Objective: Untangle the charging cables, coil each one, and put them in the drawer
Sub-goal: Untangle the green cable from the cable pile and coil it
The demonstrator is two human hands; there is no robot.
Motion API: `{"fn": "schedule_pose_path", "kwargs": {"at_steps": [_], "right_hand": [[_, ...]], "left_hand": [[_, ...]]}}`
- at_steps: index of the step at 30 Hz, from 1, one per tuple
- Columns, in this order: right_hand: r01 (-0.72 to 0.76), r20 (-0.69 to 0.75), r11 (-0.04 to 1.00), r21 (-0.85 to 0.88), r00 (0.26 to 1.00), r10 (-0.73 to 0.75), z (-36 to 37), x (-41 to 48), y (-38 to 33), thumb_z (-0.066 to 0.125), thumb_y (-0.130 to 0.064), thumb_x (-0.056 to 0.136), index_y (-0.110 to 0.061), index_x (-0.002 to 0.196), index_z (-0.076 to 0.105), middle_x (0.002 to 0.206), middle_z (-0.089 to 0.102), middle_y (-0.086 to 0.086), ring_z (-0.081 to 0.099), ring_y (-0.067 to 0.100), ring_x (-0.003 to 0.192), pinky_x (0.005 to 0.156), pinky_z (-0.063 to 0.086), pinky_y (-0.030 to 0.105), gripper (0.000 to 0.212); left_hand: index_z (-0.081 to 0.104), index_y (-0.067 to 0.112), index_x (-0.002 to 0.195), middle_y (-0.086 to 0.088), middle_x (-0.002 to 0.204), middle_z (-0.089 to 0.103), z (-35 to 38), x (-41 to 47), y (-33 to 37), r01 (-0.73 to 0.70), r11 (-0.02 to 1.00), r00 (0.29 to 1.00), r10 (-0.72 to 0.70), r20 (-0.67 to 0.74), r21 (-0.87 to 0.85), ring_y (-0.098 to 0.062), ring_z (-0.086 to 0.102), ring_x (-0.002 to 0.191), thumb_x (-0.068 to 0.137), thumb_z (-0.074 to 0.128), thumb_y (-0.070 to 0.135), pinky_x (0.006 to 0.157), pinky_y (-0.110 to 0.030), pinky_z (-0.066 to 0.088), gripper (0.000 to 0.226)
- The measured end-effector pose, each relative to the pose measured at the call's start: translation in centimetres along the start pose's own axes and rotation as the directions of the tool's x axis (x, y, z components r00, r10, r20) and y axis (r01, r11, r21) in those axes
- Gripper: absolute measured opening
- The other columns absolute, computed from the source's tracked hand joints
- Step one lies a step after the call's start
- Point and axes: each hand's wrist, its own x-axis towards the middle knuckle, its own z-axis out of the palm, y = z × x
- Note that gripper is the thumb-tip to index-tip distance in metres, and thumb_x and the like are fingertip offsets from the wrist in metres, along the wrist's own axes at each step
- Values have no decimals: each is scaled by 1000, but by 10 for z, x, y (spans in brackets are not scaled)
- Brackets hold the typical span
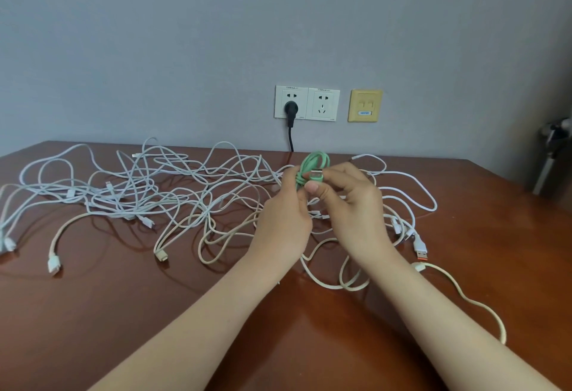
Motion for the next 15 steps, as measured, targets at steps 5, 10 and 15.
{"fn": "schedule_pose_path", "kwargs": {"at_steps": [5,10,15], "right_hand": [[-138,-129,984,110,980,152,4,-4,-9,61,-10,88,-20,77,67,74,64,-4,55,-1,65,64,42,14,16],[-271,-139,940,210,943,303,1,-3,-11,63,-16,87,-18,59,61,49,53,-10,45,4,52,57,40,23,29],[-207,-78,964,169,972,222,1,-3,-14,62,-12,88,-7,66,65,57,59,5,47,6,58,58,39,25,22]], "left_hand": [[34,21,135,-11,110,64,8,-4,3,-29,994,998,23,-64,-104,-32,59,99,100,33,20,73,-36,39,35],[37,16,136,-4,126,52,13,-7,2,-74,994,994,67,-86,-85,-21,48,118,99,33,35,87,-27,33,42],[55,9,109,1,101,47,7,3,-5,-122,987,968,94,-232,-109,-16,47,98,97,39,36,82,-21,31,34]]}}
